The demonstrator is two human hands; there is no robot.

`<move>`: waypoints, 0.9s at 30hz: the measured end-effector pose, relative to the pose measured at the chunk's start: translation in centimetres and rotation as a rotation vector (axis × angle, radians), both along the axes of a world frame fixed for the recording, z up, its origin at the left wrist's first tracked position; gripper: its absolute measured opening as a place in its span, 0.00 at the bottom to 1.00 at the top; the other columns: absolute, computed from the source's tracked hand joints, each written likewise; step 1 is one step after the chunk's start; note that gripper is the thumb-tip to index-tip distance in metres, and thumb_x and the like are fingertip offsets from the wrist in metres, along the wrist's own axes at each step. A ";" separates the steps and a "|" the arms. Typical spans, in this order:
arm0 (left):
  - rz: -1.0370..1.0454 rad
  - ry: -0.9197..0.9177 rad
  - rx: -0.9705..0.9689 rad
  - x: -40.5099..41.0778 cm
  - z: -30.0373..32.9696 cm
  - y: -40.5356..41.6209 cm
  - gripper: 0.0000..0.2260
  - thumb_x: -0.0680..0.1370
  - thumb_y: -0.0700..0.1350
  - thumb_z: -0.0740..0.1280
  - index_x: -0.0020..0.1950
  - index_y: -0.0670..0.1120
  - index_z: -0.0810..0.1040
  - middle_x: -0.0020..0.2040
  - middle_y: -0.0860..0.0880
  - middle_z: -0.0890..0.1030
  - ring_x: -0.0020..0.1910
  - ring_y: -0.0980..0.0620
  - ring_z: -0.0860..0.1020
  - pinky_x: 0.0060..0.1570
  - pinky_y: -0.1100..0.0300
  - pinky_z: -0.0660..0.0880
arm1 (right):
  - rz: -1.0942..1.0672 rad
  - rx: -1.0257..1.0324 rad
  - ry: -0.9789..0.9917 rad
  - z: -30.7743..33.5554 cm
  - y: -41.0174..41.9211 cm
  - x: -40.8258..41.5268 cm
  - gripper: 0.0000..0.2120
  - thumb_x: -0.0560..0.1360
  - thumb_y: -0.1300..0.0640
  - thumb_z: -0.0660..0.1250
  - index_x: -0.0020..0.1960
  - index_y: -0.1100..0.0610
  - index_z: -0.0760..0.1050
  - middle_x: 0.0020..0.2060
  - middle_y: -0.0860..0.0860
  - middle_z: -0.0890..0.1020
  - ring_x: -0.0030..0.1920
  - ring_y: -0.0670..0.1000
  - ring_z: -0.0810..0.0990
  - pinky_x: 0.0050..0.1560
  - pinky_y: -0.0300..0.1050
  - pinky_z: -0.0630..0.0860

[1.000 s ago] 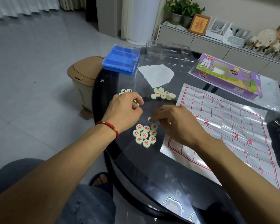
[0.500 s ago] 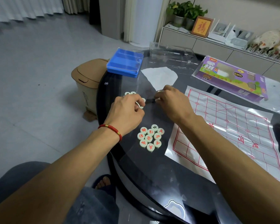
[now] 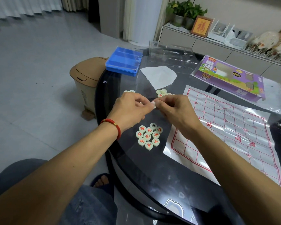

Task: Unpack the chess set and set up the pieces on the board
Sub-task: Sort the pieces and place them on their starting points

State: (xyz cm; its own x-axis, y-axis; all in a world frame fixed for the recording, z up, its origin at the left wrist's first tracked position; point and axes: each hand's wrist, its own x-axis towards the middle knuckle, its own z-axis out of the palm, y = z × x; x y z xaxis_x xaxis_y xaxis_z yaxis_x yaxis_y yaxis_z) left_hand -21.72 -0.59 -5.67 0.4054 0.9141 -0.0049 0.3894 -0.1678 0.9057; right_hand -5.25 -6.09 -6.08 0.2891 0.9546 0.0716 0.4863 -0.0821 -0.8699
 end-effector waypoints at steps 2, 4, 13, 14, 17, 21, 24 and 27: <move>0.008 -0.078 -0.105 0.2 -0.1 -0.1 0.06 0.76 0.48 0.74 0.46 0.46 0.84 0.36 0.48 0.86 0.35 0.51 0.83 0.37 0.58 0.80 | 0.030 -0.003 -0.060 0.1 -0.1 -0.4 0.09 0.81 0.55 0.68 0.51 0.56 0.86 0.39 0.46 0.85 0.37 0.44 0.82 0.34 0.33 0.75; 0.030 -0.088 -0.128 0.1 -0.2 0.1 0.02 0.76 0.41 0.74 0.44 0.44 0.84 0.36 0.46 0.86 0.34 0.49 0.84 0.37 0.59 0.78 | 0.049 -0.015 -0.096 0.1 -0.1 -0.6 0.09 0.81 0.55 0.68 0.52 0.56 0.86 0.42 0.46 0.86 0.42 0.45 0.84 0.37 0.34 0.78; 0.076 0.343 0.133 -3.2 0.0 2.2 0.03 0.72 0.43 0.76 0.38 0.49 0.87 0.31 0.57 0.82 0.36 0.58 0.80 0.42 0.62 0.77 | -0.064 -0.018 -0.345 -0.6 -0.1 2.2 0.09 0.80 0.52 0.68 0.51 0.53 0.86 0.42 0.47 0.86 0.42 0.47 0.83 0.46 0.49 0.83; 0.069 0.355 0.143 -3.1 0.0 2.1 0.03 0.71 0.43 0.76 0.38 0.49 0.87 0.30 0.57 0.81 0.36 0.59 0.79 0.42 0.63 0.76 | 0.005 -0.028 -0.389 -0.5 -0.3 2.3 0.08 0.80 0.53 0.68 0.51 0.53 0.86 0.43 0.46 0.85 0.42 0.46 0.83 0.45 0.46 0.82; 0.058 0.371 0.149 -3.2 0.1 2.3 0.02 0.71 0.43 0.78 0.39 0.50 0.87 0.35 0.57 0.83 0.40 0.59 0.80 0.45 0.63 0.77 | 0.282 -0.117 -0.419 -0.1 -0.9 1.9 0.05 0.78 0.53 0.71 0.50 0.53 0.84 0.43 0.43 0.85 0.43 0.41 0.82 0.43 0.34 0.78; 0.079 0.408 0.155 -3.6 0.0 3.1 0.03 0.70 0.44 0.79 0.39 0.51 0.87 0.37 0.55 0.83 0.44 0.56 0.80 0.46 0.62 0.77 | 0.337 -0.164 -0.465 -0.5 -0.4 1.4 0.04 0.75 0.50 0.74 0.47 0.49 0.83 0.39 0.41 0.84 0.40 0.39 0.82 0.38 0.32 0.76; 0.102 0.415 0.155 -3.7 -0.2 3.2 0.04 0.69 0.44 0.80 0.37 0.50 0.87 0.36 0.54 0.83 0.42 0.56 0.80 0.45 0.61 0.77 | 0.211 -0.128 -0.531 -0.7 1.2 0.7 0.06 0.74 0.48 0.76 0.46 0.50 0.83 0.36 0.42 0.82 0.37 0.41 0.80 0.36 0.35 0.73; 0.130 0.426 0.160 -3.3 -0.7 3.5 0.05 0.69 0.43 0.80 0.35 0.49 0.85 0.35 0.53 0.82 0.42 0.54 0.81 0.48 0.58 0.80 | 0.107 -0.112 -0.531 -1.2 3.0 -0.6 0.09 0.72 0.46 0.76 0.44 0.52 0.83 0.35 0.44 0.82 0.38 0.44 0.80 0.39 0.45 0.78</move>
